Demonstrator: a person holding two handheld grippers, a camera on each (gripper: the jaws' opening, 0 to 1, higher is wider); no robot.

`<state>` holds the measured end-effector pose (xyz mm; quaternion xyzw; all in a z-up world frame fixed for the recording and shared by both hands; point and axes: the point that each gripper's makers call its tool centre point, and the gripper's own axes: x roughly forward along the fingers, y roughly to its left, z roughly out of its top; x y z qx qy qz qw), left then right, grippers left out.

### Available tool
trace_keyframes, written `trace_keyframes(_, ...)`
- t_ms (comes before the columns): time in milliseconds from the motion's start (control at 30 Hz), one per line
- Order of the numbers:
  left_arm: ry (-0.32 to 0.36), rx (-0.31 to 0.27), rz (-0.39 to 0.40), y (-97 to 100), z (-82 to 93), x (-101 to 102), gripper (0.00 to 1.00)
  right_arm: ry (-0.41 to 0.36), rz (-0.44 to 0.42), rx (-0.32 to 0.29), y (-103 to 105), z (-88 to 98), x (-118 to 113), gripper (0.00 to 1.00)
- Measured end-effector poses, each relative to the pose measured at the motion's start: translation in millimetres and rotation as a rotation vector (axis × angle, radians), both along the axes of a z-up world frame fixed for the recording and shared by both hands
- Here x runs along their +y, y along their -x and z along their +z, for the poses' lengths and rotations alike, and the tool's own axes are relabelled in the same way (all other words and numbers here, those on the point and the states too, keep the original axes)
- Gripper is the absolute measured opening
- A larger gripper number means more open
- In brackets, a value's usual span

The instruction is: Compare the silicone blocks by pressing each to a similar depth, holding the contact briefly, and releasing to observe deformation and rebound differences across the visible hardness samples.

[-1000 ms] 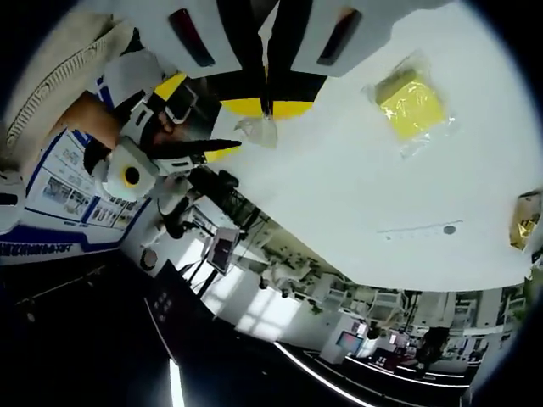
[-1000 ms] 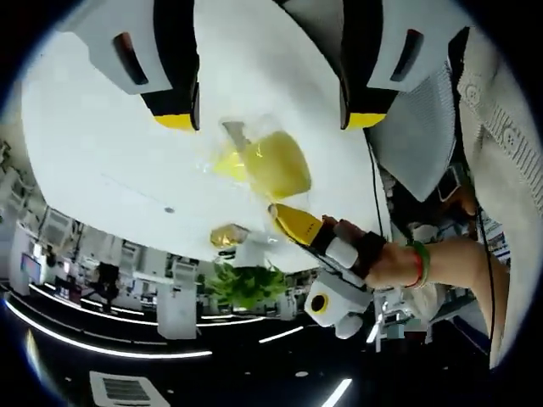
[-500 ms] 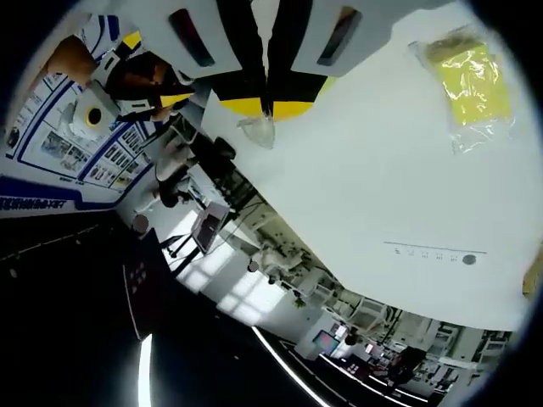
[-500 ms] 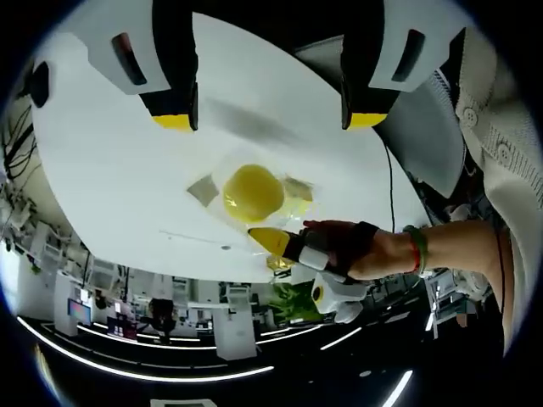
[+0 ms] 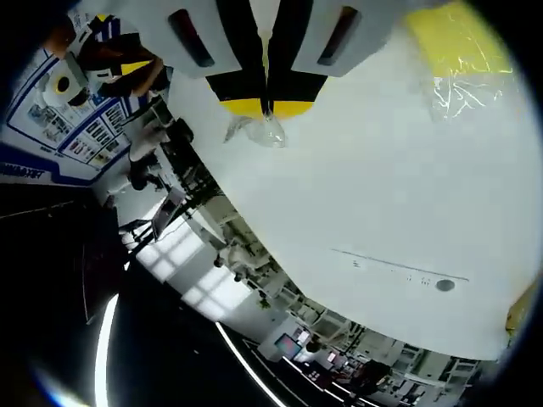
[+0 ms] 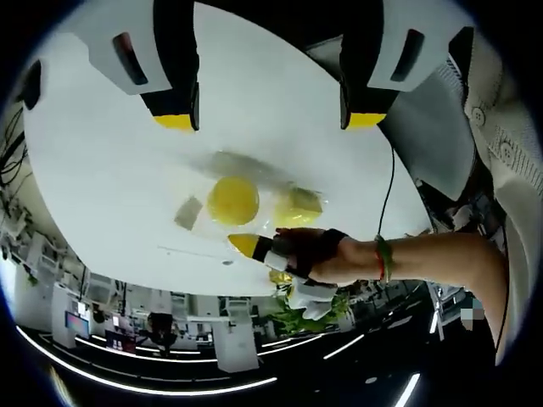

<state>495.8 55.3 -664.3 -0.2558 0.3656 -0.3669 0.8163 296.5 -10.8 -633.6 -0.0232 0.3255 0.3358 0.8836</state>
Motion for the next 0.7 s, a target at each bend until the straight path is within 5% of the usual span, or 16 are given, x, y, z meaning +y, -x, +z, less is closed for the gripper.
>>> trace_keyframes(267, -0.009, 0.063, 0.087, -24.1, -31.7, 6.0, 0.00, -0.017, -0.028, -0.011, -12.6, 1.9, 0.1, 0.63)
trace_keyframes(700, -0.006, 0.123, 0.175, -26.3, -54.6, -2.7, 0.00, -0.007, -0.046, 0.003, -15.9, -5.4, -8.7, 0.62)
